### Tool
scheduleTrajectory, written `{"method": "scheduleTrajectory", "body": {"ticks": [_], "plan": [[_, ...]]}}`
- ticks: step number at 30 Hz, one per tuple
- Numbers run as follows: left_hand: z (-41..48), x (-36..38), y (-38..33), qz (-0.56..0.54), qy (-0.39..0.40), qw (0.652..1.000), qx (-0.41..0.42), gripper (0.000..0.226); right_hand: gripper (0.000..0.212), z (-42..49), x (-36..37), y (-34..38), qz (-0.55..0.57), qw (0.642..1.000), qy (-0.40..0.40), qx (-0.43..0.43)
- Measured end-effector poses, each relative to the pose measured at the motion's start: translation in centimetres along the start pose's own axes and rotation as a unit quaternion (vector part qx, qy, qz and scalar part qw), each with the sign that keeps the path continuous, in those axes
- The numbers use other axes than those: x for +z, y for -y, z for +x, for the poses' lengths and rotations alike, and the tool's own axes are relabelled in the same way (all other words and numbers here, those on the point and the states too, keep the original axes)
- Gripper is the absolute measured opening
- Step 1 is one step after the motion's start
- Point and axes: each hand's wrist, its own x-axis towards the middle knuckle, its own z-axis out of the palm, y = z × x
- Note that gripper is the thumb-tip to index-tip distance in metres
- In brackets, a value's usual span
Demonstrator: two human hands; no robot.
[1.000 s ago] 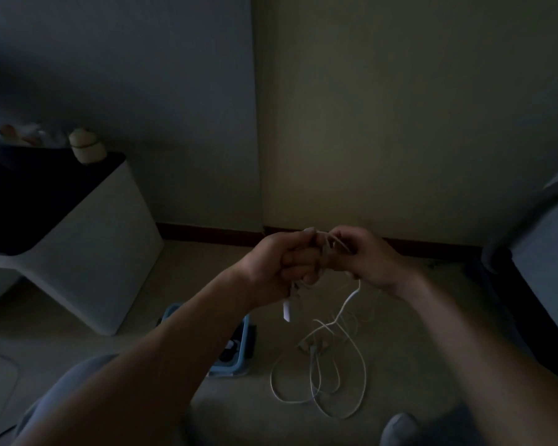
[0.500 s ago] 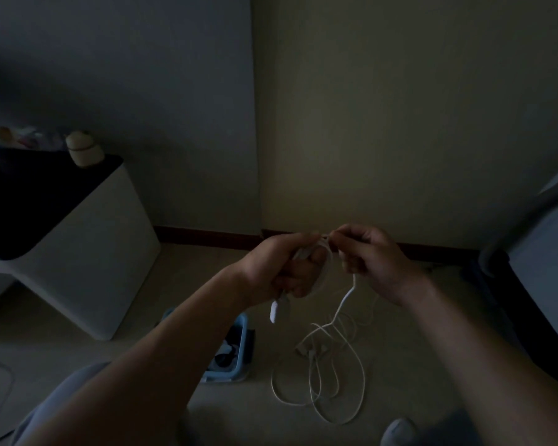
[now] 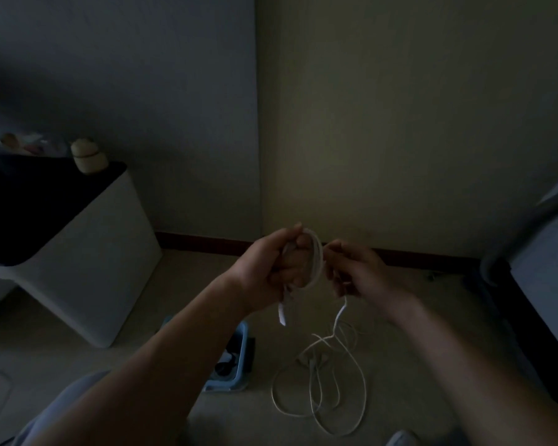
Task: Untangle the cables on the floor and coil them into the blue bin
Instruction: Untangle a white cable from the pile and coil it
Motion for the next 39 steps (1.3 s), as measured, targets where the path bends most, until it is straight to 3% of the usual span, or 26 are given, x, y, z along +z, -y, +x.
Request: {"method": "scheduleTrajectory", "body": {"ticks": [3,5,9,13,17,22,25,28,32,39], "plan": [[0.1,-0.4,-0.2,-0.085,-0.039,0.993,0.075,0.028,0.013,-0.1,1.0,-0.8,-0.002,1.0,0.016,0.008],[0.0,-0.4,-0.4,-0.115,-0.08,0.983,0.118,0.027,0.027,-0.2,1.7,-1.2,-0.036,0.998,0.041,0.009],[-0.1,-1.0,-1.3,-0.1,-0.121,0.972,0.176,0.035,0.022,-0.6,1.9,-1.1,-0.048,0.995,0.087,0.026],[0.1,-1.7,-1.9,-0.103,-0.155,0.962,0.2,0.046,0.019,-0.6,1.8,-0.9,-0.139,0.985,0.101,0.01],[0.5,-2.0,-2.1,-0.038,-0.218,0.952,0.209,0.05,0.019,-0.9,2.2,-1.0,-0.14,0.98,0.142,0.002],[1.6,-1.5,0.1,0.142,-0.238,0.946,0.168,0.05,0.016,-1.1,2.7,-0.1,-0.152,0.98,0.099,-0.085],[2.3,-1.4,1.8,0.246,-0.218,0.929,0.171,0.053,0.015,-0.8,1.9,0.2,-0.207,0.969,0.052,-0.122],[2.0,-1.1,2.3,0.321,-0.201,0.918,0.118,0.045,0.014,-0.6,1.1,0.5,-0.21,0.968,0.025,-0.135],[1.5,-0.7,2.1,0.352,-0.134,0.926,0.007,0.062,0.014,-0.5,0.5,0.7,-0.177,0.978,0.005,-0.114],[1.4,-0.5,1.6,0.343,-0.109,0.933,-0.027,0.07,0.014,0.1,-0.1,0.7,-0.08,0.993,0.009,-0.083]]}}
